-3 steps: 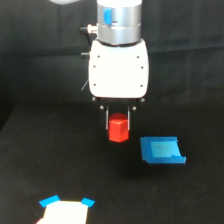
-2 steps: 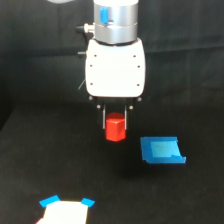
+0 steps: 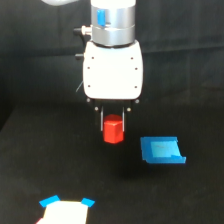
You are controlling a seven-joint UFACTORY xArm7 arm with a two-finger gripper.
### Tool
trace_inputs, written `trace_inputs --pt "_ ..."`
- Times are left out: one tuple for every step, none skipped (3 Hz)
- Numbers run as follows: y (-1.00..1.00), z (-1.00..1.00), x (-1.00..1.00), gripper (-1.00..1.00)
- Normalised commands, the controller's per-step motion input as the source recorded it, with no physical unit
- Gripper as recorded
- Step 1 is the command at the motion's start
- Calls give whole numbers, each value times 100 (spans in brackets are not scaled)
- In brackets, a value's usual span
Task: Pick up the red object from the table
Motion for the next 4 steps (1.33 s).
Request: trace_inputs --pt "2 -19 14 -100" --pt "-26 -32 25 -89" --pt "-2 -28 10 -100" --pt "-12 14 -10 -61"
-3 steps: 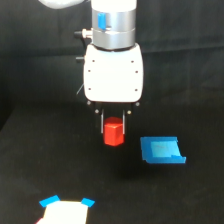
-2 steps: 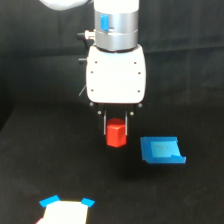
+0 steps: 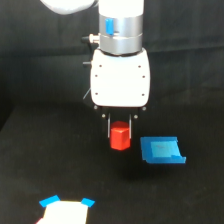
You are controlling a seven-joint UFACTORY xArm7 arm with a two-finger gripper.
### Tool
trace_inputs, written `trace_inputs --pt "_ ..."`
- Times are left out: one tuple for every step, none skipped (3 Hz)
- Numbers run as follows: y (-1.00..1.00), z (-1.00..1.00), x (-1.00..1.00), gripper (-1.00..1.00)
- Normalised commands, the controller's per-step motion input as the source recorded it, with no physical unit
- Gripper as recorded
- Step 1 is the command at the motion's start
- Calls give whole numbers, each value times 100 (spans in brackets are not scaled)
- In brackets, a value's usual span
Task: Pick up the red object from the table
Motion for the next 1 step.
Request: trace_inputs --pt "-2 -7 -2 -100"
